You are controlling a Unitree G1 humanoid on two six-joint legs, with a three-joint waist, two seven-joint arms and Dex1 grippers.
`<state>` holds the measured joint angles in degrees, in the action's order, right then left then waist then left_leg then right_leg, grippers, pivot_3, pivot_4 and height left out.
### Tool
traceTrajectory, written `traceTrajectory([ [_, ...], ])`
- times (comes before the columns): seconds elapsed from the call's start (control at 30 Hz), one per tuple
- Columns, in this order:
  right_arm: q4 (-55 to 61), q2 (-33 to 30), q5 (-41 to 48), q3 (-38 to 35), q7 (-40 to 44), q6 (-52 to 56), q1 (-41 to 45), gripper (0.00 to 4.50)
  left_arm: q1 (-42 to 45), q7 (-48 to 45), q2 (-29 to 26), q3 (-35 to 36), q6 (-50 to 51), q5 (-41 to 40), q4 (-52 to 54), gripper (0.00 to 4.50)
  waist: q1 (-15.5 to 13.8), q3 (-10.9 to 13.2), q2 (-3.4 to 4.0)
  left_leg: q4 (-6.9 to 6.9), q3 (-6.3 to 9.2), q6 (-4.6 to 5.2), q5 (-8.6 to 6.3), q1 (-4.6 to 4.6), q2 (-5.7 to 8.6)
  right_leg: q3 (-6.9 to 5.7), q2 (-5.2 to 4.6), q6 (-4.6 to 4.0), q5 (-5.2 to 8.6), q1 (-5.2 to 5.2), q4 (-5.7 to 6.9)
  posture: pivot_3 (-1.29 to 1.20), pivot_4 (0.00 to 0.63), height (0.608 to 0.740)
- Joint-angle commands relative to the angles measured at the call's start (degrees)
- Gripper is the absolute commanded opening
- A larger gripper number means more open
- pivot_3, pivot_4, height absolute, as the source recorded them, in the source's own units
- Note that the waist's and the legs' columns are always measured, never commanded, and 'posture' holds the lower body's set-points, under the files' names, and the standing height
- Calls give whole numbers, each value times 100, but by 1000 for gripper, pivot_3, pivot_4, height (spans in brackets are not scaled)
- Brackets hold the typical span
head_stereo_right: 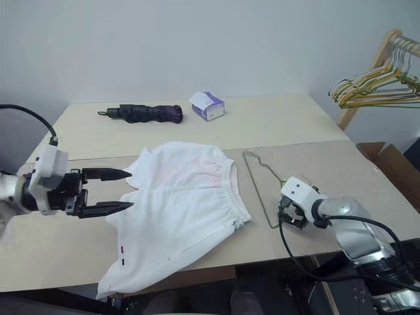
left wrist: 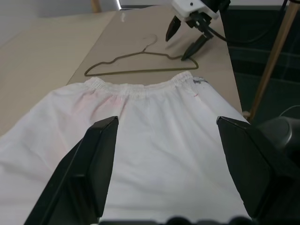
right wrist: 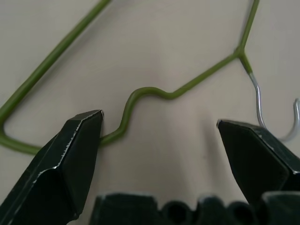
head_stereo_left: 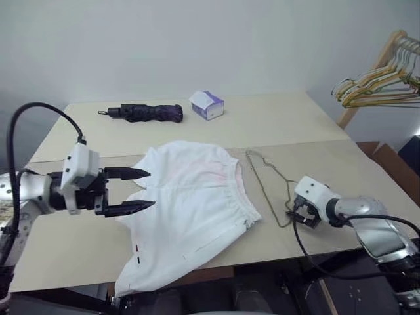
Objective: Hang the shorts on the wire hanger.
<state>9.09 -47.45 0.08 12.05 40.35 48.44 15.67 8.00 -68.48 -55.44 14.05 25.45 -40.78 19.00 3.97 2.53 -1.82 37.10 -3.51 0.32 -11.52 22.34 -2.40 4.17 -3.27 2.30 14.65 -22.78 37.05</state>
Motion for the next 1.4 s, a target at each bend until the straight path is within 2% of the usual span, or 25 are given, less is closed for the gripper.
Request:
traceTrajectory([
  [0.03, -93, 163, -144, 125, -213, 619, 138, 3598, 169, 156, 118, -68, 5, 37, 134, 3610, 14, -9, -14, 0, 1, 0, 0, -4, -2, -1, 2, 0, 0, 4, 0, -53, 11, 740],
  [0.13, -82, 315, 4, -21, -215, 896, 287, 2645, 258, 230, 241, -167, -34, 92, 115, 3610, 10, -21, -32, 1, 1, -1, -1, -7, -1, -1, 0, -11, 6, 8, -1, -55, 7, 740],
  [0.2, -97, 337, 8, -59, -241, 889, 313, 1787, 301, 272, 303, -223, -64, 142, 107, 3610, 8, -28, -42, 1, 1, -2, -1, -8, 1, -2, -3, -10, 6, 9, -3, -56, 4, 740],
  [0.23, -120, 332, -4, -57, -255, 854, 325, 1601, 330, 277, 336, -249, -89, 168, 94, 3610, 4, -29, -43, 1, 1, -2, -1, -8, 1, -2, -3, -10, 6, 10, -3, -56, 4, 740],
  [0.4, -249, 279, -84, -68, -361, 568, 394, 24, 557, 344, 550, -415, -165, 315, -27, 3610, 8, -29, -44, 1, 2, -2, -1, 0, 8, -3, -8, -9, 6, 4, -5, -64, 0, 740],
  [0.57, -468, 112, -484, -139, -770, -138, 603, 24, 942, 470, 910, -672, -278, 537, -325, 3610, 14, -28, -42, 1, 3, -2, -1, 3, 14, -1, -9, -7, 5, 2, -4, -74, 0, 740],
  [0.7, -740, -232, -1095, -175, -1344, -2333, 613, 24, 1365, 729, 1250, -821, -255, 725, -673, 3610, 23, -28, -41, 1, 5, 0, 0, 23, 20, 0, -10, 3, 1, -19, -4, -86, 0, 740],
  [0.8, -1193, -673, -1749, -1, -1906, -4901, 710, 24, 1768, 831, 1378, -862, -114, 772, -1000, 3610, 78, -27, -41, 2, 10, 1, 1, 48, 23, 0, -8, 41, -20, -39, -4, -99, 0, 740],
  [0.87, -1610, -1059, -2664, 340, -2582, -6466, 953, 24, 2068, 847, 1390, -879, 12, 777, -1258, 3610, 161, -25, -36, 2, 13, 1, 1, 53, 26, 2, -8, 44, -19, -43, -4, -112, 0, 740],
  [1.0, -2417, -1130, -3875, 694, -3775, -8272, 1712, 24, 2640, 642, 1375, -986, 219, 807, -1832, 3610, 328, -25, -37, 2, 15, 1, 1, 55, 32, 4, -13, 49, -17, -42, -6, -120, 0, 740],
  [1.17, -3230, -999, -5479, 1194, -5319, -9320, 2766, 24, 3046, 403, 1409, -1322, 158, 1134, -2342, 3610, 506, -25, -37, 2, 18, 2, 2, 54, 38, 16, -16, 48, -20, -40, -4, -120, 0, 740],
  [1.27, -3507, -872, -5945, 1368, -5803, -9576, 3150, 24, 3106, 250, 1352, -1710, -17, 1582, -2482, 3610, 581, -25, -37, 1, 22, 2, 2, 53, 43, 23, -18, 28, -34, -38, -4, -120, 0, 740],
  [1.4, -3706, -740, -6186, 1488, -6012, -9775, 3394, 24, 3196, 53, 1375, -2037, 79, 1838, -2629, 3610, 643, -25, -37, 1, 29, 3, 2, 54, 45, 26, -18, 16, -41, -37, -4, -119, 0, 740],
])
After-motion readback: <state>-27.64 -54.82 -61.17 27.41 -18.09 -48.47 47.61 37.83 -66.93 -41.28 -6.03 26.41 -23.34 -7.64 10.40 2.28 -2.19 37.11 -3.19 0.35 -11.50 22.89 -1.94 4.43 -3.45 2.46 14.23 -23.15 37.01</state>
